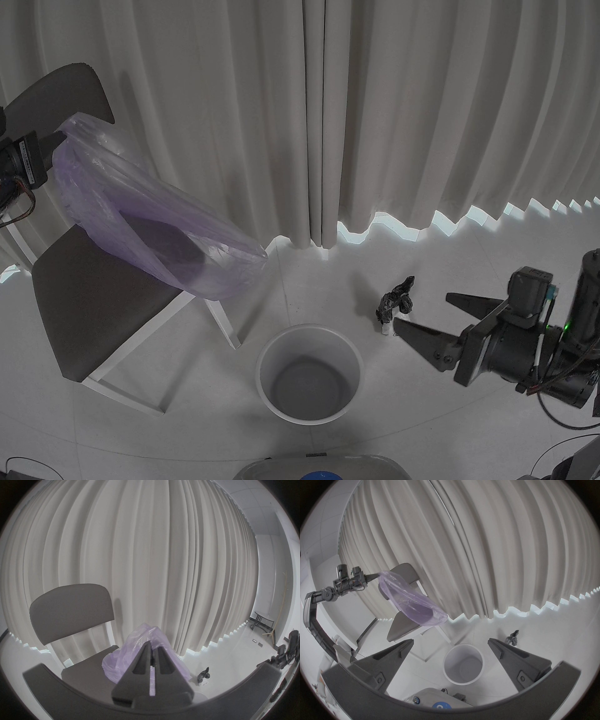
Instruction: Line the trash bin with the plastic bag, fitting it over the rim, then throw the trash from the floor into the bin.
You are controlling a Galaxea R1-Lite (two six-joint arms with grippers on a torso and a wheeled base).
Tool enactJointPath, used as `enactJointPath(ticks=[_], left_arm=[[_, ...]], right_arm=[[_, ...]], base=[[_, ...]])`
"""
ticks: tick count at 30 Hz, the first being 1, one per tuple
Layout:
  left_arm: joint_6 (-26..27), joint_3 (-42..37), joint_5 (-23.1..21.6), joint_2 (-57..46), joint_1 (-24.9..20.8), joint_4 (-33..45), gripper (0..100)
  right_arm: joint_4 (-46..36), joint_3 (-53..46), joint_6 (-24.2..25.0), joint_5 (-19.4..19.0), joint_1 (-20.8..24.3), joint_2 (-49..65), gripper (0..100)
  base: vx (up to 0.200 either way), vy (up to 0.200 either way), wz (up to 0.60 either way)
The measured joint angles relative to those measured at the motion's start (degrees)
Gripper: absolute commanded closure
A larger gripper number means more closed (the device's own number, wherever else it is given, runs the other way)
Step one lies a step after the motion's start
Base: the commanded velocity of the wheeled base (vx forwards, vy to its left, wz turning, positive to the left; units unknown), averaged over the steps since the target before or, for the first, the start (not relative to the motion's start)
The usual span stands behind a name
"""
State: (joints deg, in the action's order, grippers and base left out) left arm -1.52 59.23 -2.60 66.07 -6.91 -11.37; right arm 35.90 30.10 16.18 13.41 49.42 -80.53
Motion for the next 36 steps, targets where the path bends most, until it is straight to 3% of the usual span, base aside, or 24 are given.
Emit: enactJointPath(ticks=[10, 36], left_arm=[[0.0, 0.4, 0.5, -2.6, -3.1, 1.4, 100], [-0.1, -0.2, 2.2, -8.2, -11.8, 2.1, 100]], right_arm=[[2.9, 1.3, 2.3, 0.0, 3.9, -7.7, 0], [10.6, 12.5, 2.4, -0.1, 5.8, -29.3, 0]], base=[[0.0, 0.0, 0.0], [0.0, 0.0, 0.0]])
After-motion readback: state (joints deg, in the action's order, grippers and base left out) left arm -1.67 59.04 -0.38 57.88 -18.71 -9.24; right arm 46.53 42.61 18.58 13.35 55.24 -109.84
